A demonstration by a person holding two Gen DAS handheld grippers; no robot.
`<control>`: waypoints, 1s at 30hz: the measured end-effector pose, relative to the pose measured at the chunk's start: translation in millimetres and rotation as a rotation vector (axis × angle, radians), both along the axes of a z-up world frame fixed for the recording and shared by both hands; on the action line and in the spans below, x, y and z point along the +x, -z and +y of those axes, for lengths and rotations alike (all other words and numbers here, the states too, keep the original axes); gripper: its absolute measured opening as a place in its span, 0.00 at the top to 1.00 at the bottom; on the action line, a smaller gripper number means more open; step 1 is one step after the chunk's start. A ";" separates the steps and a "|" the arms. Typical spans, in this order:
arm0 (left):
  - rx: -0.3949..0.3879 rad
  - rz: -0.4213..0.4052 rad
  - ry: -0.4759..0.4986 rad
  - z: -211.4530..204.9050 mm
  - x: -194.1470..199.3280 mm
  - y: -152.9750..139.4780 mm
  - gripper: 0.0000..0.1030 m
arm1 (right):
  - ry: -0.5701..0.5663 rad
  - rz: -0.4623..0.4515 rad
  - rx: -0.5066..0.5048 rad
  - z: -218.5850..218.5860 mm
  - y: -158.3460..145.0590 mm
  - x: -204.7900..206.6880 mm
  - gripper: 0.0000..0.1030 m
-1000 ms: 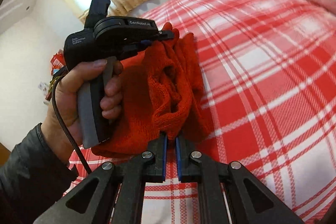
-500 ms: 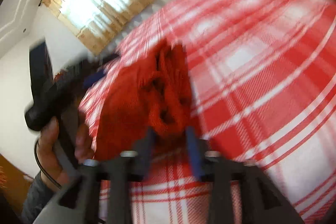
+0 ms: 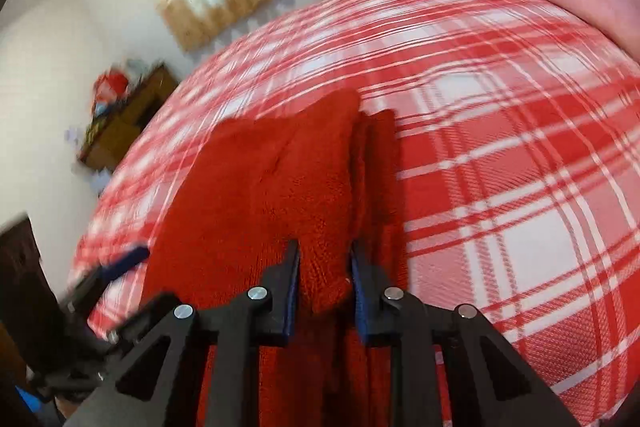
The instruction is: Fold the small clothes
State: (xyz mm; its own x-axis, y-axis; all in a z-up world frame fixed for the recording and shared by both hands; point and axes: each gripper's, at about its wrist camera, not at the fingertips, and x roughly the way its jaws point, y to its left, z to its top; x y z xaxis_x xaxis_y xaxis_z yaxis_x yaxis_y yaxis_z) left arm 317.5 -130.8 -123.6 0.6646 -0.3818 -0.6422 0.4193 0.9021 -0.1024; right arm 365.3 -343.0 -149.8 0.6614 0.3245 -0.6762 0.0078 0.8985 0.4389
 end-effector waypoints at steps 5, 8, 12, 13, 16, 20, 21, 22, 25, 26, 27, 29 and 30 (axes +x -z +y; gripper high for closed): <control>0.027 0.032 0.007 -3.7 -0.8 16.0 0.01 | -0.015 0.014 0.016 -4.5 10.0 3.3 0.79; 0.026 0.041 0.007 -4.1 2.2 25.4 0.00 | 0.018 0.061 0.074 -11.8 11.2 7.7 0.73; -0.024 0.086 0.009 3.8 5.6 28.9 0.00 | 0.112 0.065 0.005 -11.0 -22.4 6.6 0.49; -0.029 0.091 0.008 4.6 4.9 30.1 0.00 | 0.098 0.016 -0.027 -4.1 -35.6 6.7 0.49; -0.029 0.082 0.009 3.1 2.9 29.9 0.00 | -0.038 -0.106 -0.020 20.8 -59.4 19.0 0.49; -0.042 0.072 0.022 1.4 -0.8 28.7 0.00 | -0.188 -0.058 -0.018 46.6 -38.1 49.8 0.49; -0.052 0.061 0.021 2.4 -2.8 27.0 0.00 | -0.203 -0.027 -0.038 49.5 -28.1 55.7 0.49; -0.071 0.038 0.021 4.8 -7.3 23.9 0.00 | -0.193 0.007 -0.060 47.4 -16.3 60.6 0.51; -0.102 -0.012 0.016 11.2 -17.3 17.7 0.00 | -0.120 0.028 -0.046 20.7 1.7 63.3 0.72; -0.099 -0.004 0.013 11.4 -17.0 18.9 0.00 | -0.115 0.034 0.011 10.4 4.6 63.4 0.73; -0.088 0.013 0.007 10.6 -15.0 21.1 0.00 | -0.117 0.038 0.050 5.3 7.0 63.0 0.73; -0.079 0.061 0.006 8.6 -8.0 26.7 0.00 | -0.122 0.021 0.050 4.0 9.4 57.5 0.73; -0.076 0.079 0.006 7.9 -4.9 28.6 0.00 | -0.120 0.000 0.035 6.2 11.0 52.0 0.73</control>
